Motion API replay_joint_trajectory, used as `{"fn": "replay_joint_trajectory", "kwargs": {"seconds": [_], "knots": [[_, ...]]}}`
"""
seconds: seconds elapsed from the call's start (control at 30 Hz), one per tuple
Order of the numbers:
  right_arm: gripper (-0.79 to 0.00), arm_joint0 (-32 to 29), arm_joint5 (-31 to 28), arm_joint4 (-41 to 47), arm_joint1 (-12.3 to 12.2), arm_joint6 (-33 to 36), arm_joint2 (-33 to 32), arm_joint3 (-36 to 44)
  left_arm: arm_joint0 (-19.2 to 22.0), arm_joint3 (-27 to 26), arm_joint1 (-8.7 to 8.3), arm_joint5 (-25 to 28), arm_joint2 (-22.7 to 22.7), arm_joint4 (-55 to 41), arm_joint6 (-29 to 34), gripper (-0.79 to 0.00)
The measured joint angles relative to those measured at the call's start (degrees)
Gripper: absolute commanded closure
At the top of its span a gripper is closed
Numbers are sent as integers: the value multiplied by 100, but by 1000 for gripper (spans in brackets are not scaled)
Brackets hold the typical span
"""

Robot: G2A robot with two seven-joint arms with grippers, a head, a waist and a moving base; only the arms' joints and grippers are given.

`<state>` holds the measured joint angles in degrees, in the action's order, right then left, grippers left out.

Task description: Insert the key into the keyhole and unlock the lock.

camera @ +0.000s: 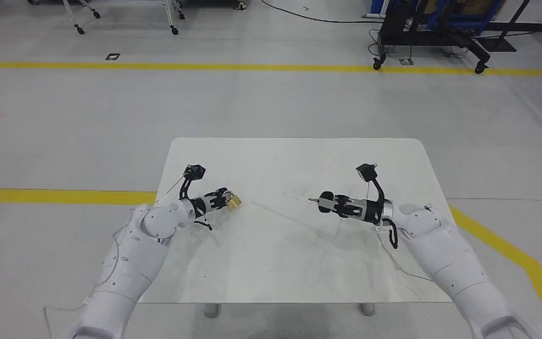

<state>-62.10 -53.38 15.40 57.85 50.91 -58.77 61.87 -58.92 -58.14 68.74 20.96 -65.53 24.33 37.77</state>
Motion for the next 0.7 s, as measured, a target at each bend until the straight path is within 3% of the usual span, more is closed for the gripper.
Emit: {"fn": "replay_joint_trajectory", "kwargs": {"seconds": [0.37,0.53,0.7], "knots": [[0,0,0,0,0,0,0,0,-67,-63,12,-16,-3,-138,-37,0],[0,0,0,0,0,0,0,0,16,6,133,-125,-8,-1353,-18,0],[0,0,0,0,0,0,0,0,483,394,333,-68,212,-2678,430,0]]}}
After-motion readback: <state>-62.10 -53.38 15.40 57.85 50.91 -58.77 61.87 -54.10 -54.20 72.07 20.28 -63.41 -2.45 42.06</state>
